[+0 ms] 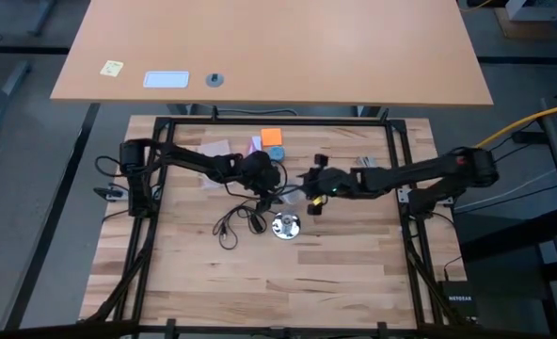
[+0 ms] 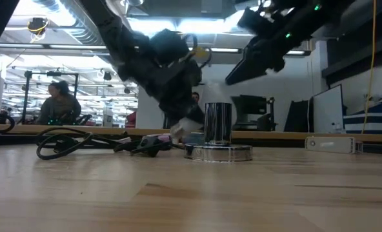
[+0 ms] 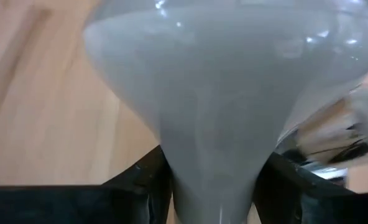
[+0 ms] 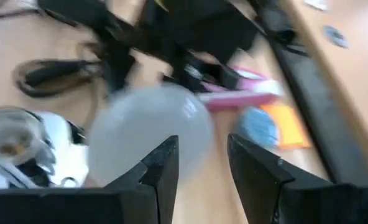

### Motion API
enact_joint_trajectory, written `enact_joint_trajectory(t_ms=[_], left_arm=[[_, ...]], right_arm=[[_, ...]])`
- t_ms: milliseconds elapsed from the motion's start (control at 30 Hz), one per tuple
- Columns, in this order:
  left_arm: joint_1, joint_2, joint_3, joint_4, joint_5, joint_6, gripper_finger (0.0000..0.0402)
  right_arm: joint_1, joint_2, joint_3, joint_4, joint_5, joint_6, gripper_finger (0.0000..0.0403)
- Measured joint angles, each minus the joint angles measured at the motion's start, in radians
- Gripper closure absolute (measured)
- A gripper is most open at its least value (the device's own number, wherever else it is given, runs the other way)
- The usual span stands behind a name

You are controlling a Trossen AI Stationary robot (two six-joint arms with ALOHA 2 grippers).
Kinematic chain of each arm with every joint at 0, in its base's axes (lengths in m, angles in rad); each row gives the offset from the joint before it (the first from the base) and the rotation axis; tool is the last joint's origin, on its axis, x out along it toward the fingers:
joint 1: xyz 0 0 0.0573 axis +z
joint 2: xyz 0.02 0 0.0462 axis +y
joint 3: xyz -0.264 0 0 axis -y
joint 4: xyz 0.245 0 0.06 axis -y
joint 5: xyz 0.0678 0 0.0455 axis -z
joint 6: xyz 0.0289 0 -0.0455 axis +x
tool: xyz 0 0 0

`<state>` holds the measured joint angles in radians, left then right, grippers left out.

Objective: Screw lightbulb
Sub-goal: Insert the lightbulb into the lamp

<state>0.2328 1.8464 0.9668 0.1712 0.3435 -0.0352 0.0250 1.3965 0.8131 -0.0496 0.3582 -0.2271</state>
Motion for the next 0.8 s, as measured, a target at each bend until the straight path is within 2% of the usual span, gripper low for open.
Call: enact_joint_trajectory(t_ms=[233, 400, 533, 800], left_arm=[[0.034, -0.094, 0.0, 0.066, 0.011, -0.073, 0.0239], [0.028, -0.145, 0.001, 0.144, 0.072, -0.136, 0.0238], [-0.001, -0.162, 0.001, 0.184, 0.089, -0.172, 0.0237], [-0.073, -0.166, 0.001, 0.189, 0.093, -0.168, 0.0236]], right_arm=[[0.001, -0.189, 0.0, -0.19, 0.091, 0.025, 0.026], [0.001, -0.232, 0.0, -0.26, 0.139, 0.099, 0.026], [0.002, -0.219, 0.0, -0.261, 0.117, 0.157, 0.026], [0.002, -0.145, -0.001, -0.229, -0.017, 0.214, 0.026]])
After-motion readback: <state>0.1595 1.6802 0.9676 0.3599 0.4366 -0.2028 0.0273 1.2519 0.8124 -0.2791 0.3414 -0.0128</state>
